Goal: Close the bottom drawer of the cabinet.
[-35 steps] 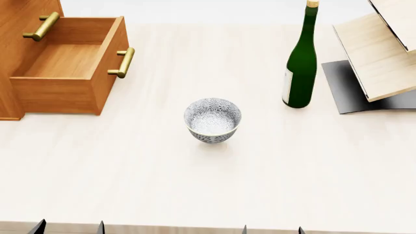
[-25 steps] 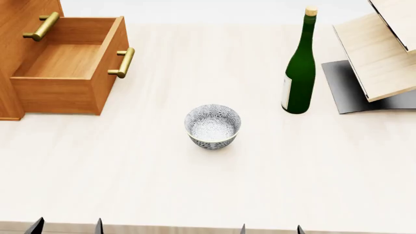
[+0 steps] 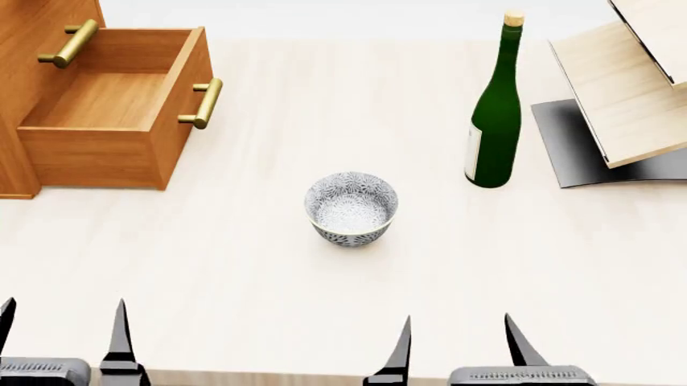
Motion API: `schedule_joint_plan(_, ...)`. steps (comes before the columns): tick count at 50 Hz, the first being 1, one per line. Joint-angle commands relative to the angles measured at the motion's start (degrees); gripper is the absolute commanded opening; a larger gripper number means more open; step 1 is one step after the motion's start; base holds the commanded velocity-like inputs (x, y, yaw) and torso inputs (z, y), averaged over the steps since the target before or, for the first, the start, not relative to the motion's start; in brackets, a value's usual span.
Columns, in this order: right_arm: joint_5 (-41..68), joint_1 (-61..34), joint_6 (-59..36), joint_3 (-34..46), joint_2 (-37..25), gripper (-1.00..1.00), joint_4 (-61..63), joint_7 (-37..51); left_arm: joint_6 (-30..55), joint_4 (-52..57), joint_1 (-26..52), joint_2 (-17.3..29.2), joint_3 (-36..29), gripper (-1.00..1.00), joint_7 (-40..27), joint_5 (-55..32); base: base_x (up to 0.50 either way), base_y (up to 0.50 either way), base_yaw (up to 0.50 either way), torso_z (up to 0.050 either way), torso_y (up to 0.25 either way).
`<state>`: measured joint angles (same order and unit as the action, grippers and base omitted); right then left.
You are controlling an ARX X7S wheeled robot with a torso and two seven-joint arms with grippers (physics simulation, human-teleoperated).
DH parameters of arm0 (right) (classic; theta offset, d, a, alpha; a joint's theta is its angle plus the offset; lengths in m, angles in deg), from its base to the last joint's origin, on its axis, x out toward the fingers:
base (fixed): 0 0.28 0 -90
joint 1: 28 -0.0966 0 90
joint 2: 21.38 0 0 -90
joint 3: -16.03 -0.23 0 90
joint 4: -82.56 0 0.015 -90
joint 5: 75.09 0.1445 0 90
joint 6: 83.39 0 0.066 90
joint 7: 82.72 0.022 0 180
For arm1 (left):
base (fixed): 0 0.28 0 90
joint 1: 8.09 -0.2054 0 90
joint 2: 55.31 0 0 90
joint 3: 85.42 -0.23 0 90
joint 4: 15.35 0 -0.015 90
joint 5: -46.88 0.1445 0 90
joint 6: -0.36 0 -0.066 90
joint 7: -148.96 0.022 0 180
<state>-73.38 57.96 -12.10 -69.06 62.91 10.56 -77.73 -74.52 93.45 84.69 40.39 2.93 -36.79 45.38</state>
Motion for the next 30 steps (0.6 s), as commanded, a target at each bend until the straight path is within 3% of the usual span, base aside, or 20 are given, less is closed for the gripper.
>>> schedule_joint_plan(1, 0.58, -4.05, -10.67, 0.37, -2.16, 1.00, 10.76, 0.37, 11.03, 11.89, 2.75, 1.70, 1.62, 1.00, -0.74, -2.17, 0.00, 0.00, 0.00, 0.000, 0.000)
schedule_joint_plan(13, 2.33, -6.21, -14.22, -1.10, -2.35, 1.00, 13.72, 1.27, 17.66, 18.99, 3.92, 3.47, 3.88, 1.00, -0.94, -4.88, 0.00, 0.00, 0.00, 0.000, 0.000)
schedule_joint_plan(23, 3.91, -5.93, -13.92, -0.92, -2.68, 1.00, 13.68, 0.76, 16.23, 20.30, 2.11, 4.64, 4.44, 1.00, -1.72, -4.25, 0.00, 0.00, 0.00, 0.000, 0.000)
schedule_joint_plan(30, 5.15, -5.65, -12.91, -0.79, -2.81, 1.00, 13.18, 0.21, 16.17, 20.10, 2.06, 4.89, 4.26, 1.00, -2.17, -4.41, 0.00, 0.43, 0.00, 0.000, 0.000)
